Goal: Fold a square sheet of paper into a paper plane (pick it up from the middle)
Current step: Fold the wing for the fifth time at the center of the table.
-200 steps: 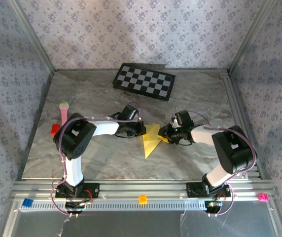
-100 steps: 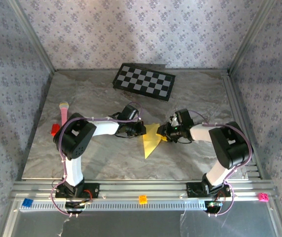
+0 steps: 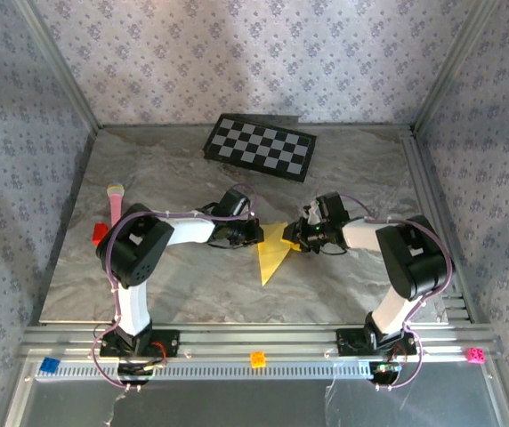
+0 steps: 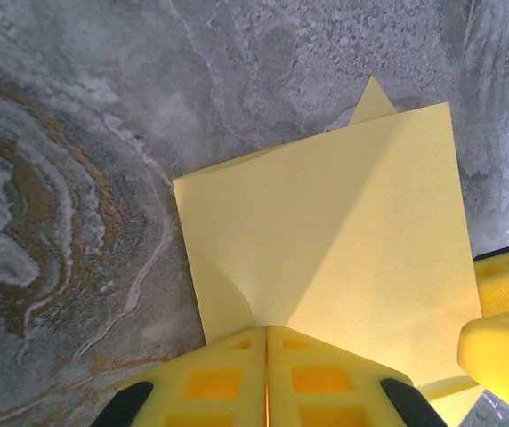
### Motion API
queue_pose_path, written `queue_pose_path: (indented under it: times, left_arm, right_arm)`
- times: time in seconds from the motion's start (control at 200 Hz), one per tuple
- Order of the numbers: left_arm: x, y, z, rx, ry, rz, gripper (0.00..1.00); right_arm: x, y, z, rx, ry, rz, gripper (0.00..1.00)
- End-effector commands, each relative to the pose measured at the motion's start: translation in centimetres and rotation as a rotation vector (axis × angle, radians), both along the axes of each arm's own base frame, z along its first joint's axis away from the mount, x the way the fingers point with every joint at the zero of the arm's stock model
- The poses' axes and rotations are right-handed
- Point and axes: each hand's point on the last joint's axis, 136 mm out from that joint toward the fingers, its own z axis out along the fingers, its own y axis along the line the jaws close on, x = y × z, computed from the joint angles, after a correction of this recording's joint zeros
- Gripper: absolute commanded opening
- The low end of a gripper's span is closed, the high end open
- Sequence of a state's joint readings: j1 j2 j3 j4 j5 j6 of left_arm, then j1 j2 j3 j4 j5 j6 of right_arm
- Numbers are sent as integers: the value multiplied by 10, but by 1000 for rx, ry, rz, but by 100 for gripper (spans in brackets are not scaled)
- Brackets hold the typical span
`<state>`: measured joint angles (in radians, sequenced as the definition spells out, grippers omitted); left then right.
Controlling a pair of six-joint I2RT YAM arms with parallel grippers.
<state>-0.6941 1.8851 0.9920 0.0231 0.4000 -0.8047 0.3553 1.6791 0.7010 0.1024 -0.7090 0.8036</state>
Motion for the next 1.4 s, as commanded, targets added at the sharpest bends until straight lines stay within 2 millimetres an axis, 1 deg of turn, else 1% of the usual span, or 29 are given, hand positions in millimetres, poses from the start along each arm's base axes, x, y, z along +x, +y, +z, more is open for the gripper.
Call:
queue_pose_path:
  times: [0.0,0.04,0.23,0.34,0.38,0.41,0.46,0.51,0.565,0.615,0.655,0.76,0.83,0.915,0.97,1.039,1.244,1.334,1.394]
  left_arm:
    - [-10,11,-7,48,27,12,10]
    - [-9,11,-7,49,27,13,10]
    - [-9,10,-4,42,23,13,10]
    - [-8,10,-2,40,18,11,10]
    - [-8,9,-2,39,17,11,10]
    - [-8,10,-1,37,15,11,11]
    - [-7,9,0,32,10,16,13]
    - [-7,10,1,35,0,17,16]
    - [-6,10,7,35,-24,14,19]
    - [-4,10,15,33,-56,19,27]
    - [-2,11,23,29,-85,24,31]
    - [0,15,41,32,-153,31,33]
    - [-1,19,49,122,-220,11,32]
    - [-8,23,54,256,-307,-35,29]
    - [-15,16,58,269,-350,-68,29]
    - [-24,7,63,273,-406,-113,31]
    - [-50,-11,57,349,-509,-271,36]
    - [-57,-15,53,451,-610,-324,39]
    - [-61,-18,51,488,-640,-359,40]
  right_arm:
    - [-2,1,-2,0,8,46,27]
    - [-1,0,-3,-1,12,48,27]
    - [0,2,-9,8,25,66,20]
    - [2,1,-7,18,21,71,17]
    - [3,1,-7,17,19,73,13]
    - [3,1,-7,18,22,73,12]
    - [4,2,-6,22,16,77,9]
    - [4,2,-6,23,22,75,3]
    - [5,3,-2,37,20,73,1]
    - [5,2,-1,30,13,65,0]
    - [6,-1,-1,9,15,48,0]
    - [11,-10,-2,-17,33,-66,0]
    - [15,-13,-2,-7,62,-163,0]
    - [17,-15,1,7,73,-244,0]
    - [17,-16,1,-6,82,-275,0]
    - [16,-15,1,-3,96,-311,0]
    - [17,-15,6,-1,96,-355,0]
    - [17,-15,9,0,91,-360,0]
    - [17,-14,10,6,95,-356,0]
